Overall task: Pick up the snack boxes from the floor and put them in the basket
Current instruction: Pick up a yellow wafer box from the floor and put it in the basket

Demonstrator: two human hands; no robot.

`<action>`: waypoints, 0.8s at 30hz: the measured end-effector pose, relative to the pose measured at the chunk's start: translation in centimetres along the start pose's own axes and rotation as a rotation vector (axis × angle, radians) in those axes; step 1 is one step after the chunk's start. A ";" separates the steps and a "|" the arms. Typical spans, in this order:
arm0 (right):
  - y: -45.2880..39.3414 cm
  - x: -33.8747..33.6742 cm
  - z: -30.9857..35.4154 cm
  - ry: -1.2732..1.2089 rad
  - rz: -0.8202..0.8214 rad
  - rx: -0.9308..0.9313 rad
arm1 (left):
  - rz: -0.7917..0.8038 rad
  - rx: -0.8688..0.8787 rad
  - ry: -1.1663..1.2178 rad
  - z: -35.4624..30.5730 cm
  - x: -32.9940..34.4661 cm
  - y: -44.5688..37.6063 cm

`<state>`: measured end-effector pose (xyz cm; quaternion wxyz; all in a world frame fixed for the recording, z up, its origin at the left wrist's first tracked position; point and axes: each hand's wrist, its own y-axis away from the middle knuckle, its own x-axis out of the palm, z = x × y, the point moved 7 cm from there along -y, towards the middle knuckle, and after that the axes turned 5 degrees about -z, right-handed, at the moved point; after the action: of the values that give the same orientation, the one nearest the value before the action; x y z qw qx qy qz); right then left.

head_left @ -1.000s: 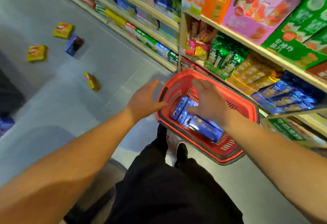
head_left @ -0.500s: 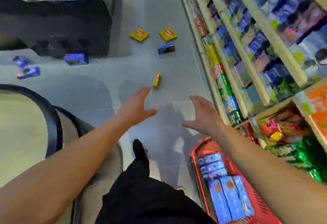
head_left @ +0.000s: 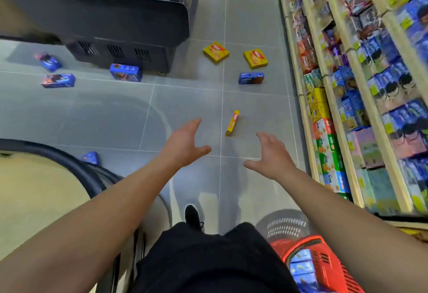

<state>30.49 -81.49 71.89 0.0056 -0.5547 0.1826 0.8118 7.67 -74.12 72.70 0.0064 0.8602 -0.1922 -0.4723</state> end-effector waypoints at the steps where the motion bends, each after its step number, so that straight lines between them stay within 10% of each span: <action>1: -1.3 0.1 0.2 -0.012 0.013 0.016 | 0.009 -0.007 -0.002 0.3 -0.2 -1.2; 24: -33.5 -1.9 -10.0 -0.262 0.175 0.340 | 0.374 0.093 -0.212 -7.6 5.3 -39.3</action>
<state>47.34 -52.88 60.68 0.0521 -0.4175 0.3619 0.8319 29.22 -40.79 65.06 0.0336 0.7544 -0.3695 -0.5414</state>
